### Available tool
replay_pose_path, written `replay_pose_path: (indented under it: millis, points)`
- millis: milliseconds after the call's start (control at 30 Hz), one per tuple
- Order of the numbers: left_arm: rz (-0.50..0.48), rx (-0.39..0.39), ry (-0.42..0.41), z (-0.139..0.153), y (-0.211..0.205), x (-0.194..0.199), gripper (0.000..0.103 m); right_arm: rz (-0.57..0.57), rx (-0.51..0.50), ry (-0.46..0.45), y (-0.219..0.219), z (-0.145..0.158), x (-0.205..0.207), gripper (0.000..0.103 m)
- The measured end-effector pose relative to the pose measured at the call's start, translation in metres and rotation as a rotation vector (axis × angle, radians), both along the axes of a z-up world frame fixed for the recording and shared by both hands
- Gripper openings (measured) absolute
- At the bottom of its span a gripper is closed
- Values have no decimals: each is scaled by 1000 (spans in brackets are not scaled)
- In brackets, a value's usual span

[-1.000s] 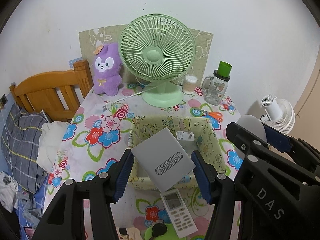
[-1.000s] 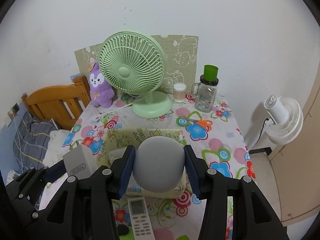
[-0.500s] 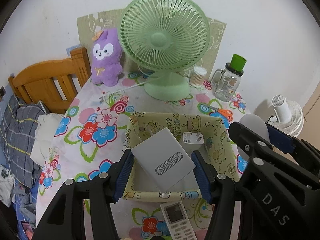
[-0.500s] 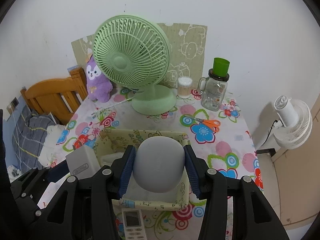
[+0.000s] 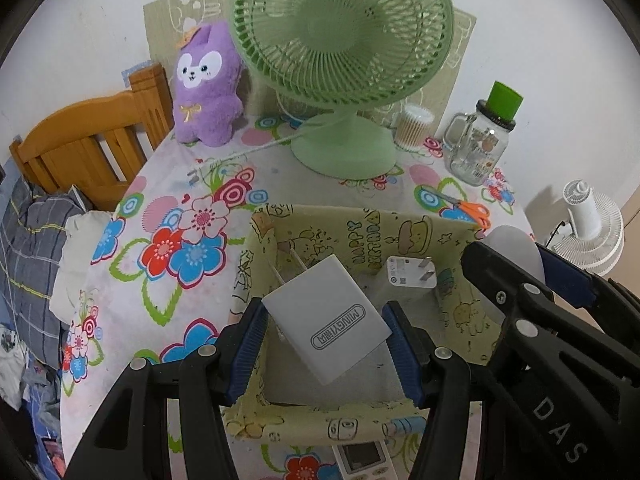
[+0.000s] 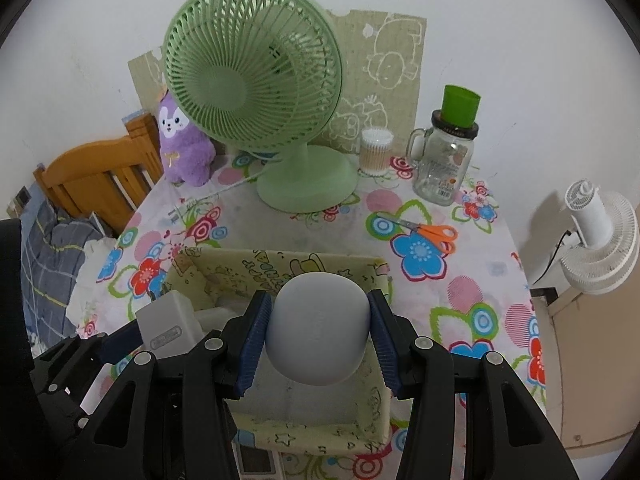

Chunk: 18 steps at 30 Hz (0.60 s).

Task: Organize rigid objects
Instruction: 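Carry the plug adapter and white puck over the fabric box with both tools, then lower both items into the fabric box and open both tools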

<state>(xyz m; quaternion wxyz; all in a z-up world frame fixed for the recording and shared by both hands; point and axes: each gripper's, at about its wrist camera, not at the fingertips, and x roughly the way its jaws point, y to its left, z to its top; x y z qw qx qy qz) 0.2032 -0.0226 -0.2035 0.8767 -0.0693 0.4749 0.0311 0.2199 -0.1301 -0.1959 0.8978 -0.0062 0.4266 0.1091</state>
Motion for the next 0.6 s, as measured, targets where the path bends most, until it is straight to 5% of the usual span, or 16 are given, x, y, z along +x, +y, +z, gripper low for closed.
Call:
replay_pose_path:
  millis: [300, 600]
  points:
    - [-36, 19, 17, -17, -6, 8, 61, -10, -4, 49, 3, -21, 12, 52]
    - [-59, -23, 35, -27, -2, 16, 80, -36, -7, 85, 1, -35, 18, 53]
